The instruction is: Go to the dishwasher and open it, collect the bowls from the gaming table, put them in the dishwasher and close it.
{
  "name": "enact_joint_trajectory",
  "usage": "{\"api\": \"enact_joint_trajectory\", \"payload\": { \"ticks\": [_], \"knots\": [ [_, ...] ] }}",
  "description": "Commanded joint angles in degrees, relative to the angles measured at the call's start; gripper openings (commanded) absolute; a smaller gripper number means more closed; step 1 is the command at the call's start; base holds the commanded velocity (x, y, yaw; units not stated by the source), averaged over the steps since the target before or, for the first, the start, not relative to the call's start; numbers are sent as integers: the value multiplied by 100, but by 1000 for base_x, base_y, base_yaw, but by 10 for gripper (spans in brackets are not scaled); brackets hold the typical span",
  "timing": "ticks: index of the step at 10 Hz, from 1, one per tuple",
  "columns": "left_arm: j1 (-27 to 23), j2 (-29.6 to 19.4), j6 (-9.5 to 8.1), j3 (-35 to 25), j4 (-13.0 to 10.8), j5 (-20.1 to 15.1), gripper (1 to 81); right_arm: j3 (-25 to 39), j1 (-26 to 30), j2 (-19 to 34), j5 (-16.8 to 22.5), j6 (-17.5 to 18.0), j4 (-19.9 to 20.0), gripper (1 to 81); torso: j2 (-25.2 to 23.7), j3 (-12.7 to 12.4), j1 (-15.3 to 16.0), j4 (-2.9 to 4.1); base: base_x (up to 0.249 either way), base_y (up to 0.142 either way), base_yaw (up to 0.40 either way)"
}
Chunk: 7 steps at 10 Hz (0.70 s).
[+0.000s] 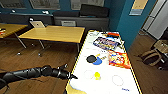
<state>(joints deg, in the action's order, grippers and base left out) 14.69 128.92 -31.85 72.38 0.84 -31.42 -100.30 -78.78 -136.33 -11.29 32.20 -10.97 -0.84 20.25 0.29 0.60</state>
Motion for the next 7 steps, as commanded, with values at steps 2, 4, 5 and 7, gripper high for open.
{"api": "enact_joint_trajectory", "payload": {
  "ticks": [2,4,5,7],
  "knots": [
    [-779,565,-2006,-58,-1938,-215,811,65,226,173,329,-12,-142,10,0,0,0,0,0,0,0],
    [-787,741,-2376,14,-2209,-575,811,56,252,129,338,-12,-151,10,0,0,0,0,0,0,0],
    [-813,847,-2650,-21,-2457,-699,811,38,252,112,347,-12,-151,10,0,0,0,0,0,0,0],
    [-814,1338,-3484,-13,-3387,-1208,811,-14,252,60,381,-12,-151,10,0,0,0,0,0,0,0]
  ]
}}
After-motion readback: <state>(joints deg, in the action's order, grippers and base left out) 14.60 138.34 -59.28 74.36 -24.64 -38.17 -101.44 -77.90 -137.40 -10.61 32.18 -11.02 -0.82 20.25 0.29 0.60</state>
